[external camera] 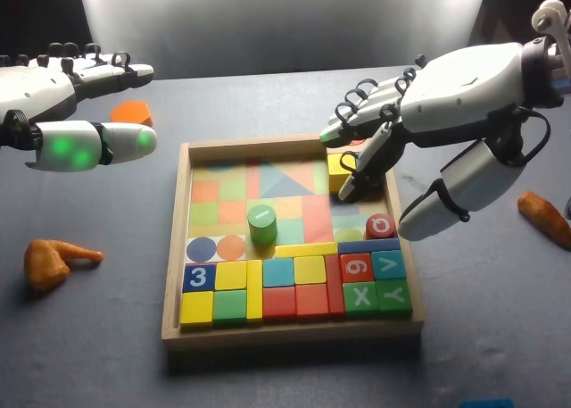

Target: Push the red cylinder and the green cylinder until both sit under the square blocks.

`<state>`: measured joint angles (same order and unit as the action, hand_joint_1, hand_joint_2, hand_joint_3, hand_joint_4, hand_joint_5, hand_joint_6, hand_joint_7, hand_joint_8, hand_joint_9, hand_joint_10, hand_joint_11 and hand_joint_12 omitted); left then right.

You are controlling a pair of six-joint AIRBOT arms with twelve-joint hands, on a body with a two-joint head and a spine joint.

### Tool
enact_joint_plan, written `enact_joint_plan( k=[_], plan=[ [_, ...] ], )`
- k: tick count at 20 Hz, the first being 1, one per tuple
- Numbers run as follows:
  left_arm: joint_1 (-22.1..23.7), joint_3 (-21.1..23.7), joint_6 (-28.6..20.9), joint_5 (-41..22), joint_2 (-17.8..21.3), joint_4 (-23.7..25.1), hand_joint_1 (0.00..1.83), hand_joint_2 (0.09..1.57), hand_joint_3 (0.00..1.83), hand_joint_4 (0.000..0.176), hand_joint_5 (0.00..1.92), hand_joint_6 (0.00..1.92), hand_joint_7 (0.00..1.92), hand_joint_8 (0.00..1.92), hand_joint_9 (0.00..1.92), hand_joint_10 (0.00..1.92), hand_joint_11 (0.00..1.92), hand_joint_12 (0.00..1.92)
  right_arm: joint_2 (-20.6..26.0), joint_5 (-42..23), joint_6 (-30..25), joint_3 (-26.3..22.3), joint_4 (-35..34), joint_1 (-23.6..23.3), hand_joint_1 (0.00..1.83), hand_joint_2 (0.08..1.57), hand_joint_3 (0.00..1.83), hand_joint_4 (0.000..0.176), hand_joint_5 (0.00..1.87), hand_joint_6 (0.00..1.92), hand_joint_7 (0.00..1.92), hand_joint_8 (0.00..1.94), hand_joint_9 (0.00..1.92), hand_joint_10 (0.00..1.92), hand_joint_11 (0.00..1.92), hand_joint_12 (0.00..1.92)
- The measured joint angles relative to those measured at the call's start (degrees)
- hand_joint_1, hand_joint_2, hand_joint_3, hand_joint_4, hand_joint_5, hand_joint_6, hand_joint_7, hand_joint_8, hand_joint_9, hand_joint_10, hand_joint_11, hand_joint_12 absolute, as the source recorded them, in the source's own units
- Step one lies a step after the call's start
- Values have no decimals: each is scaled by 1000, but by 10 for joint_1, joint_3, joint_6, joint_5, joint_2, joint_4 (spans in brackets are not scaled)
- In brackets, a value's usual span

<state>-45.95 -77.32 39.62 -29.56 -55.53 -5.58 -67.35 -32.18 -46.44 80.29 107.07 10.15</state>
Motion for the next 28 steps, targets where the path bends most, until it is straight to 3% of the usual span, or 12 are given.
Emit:
enact_joint_plan(
  k=[1, 7, 8, 10, 13, 14, 15, 18, 20, 22, 26, 28],
  plan=[
    [0, 0, 0, 0, 0, 0, 0, 1168, 2, 167, 109, 0, 37, 1, 32, 2, 0, 308, 0, -1, 0, -1, 1, 0, 449, 1105, 0, 124, 594, 0, 46, 0, 0, 0, 0, 272],
    [0, -1, 0, 1, 0, 0, 0, 1191, 6, 175, 110, 2, 43, 1, 33, 1, 0, 284, -9, 1, 18, -1, -13, 1, 387, 1115, 2, 137, 551, 0, 50, 0, 0, 0, 0, 480],
    [1, -1, 0, 1, 0, 0, 0, 1176, 0, 176, 109, 0, 38, 2, 13, 4, 0, 177, -14, 2, 29, -1, -24, 2, 404, 1115, 0, 139, 540, 4, 47, 4, 0, 0, 0, 427],
    [3, -1, 2, 2, 0, 0, 0, 1177, 0, 175, 105, 0, 43, 0, 25, 2, 0, 233, -26, 2, 46, -1, -45, 8, 412, 1111, 0, 135, 550, 4, 57, 3, 0, 0, 0, 464],
    [9, -2, 5, 3, -1, -1, 0, 1183, 1, 168, 105, 0, 42, 0, 41, 3, 0, 292, -48, 3, 63, 8, -71, 20, 409, 1108, 0, 153, 519, 3, 34, 3, 0, 0, 0, 367],
    [9, -4, 6, 4, -3, 0, 0, 1171, 0, 170, 104, 0, 43, 0, 48, 3, 0, 335, -55, 3, 73, 12, -81, 24, 412, 1103, 0, 151, 530, 5, 50, 5, 0, 0, 0, 389],
    [9, -5, 7, 6, -6, -1, 0, 1146, 0, 175, 109, 1, 46, 1, 63, 4, 0, 401, -60, 5, 79, 16, -89, 27, 402, 1102, 0, 162, 532, 3, 56, 3, 0, 0, 0, 411],
    [9, -11, 7, 9, -14, -1, 0, 1149, 0, 176, 92, 1, 27, 1, 42, 2, 0, 368, -82, 14, 96, 35, -114, 32, 403, 1100, 0, 176, 511, 1, 40, 1, 0, 0, 0, 317],
    [9, -12, 8, 16, -17, -1, 0, 1142, 0, 175, 70, 2, 26, 0, 110, 6, 0, 694, -94, 17, 103, 40, -119, 34, 434, 1099, 0, 161, 515, 0, 36, 0, 0, 0, 0, 342],
    [14, -16, 11, 21, -21, -1, 0, 1165, 9, 176, 68, 1, 17, 0, 106, 3, 0, 709, -97, 18, 108, 40, -126, 34, 421, 1101, 0, 162, 502, 0, 27, 0, 0, 0, 0, 315],
    [19, -22, 15, 26, -27, 0, 91, 1308, 9, 170, 95, 3, 22, 1, 141, 5, 0, 937, -112, 28, 118, 55, -134, 34, 399, 1096, 0, 170, 482, 1, 16, 0, 0, 0, 0, 254],
    [19, -27, 15, 36, -33, 0, 151, 1328, 0, 176, 94, 0, 21, 3, 69, 4, 0, 679, -120, 34, 120, 62, -136, 34, 380, 1101, 0, 170, 466, 3, 2, 0, 0, 0, 0, 191]
  ],
)
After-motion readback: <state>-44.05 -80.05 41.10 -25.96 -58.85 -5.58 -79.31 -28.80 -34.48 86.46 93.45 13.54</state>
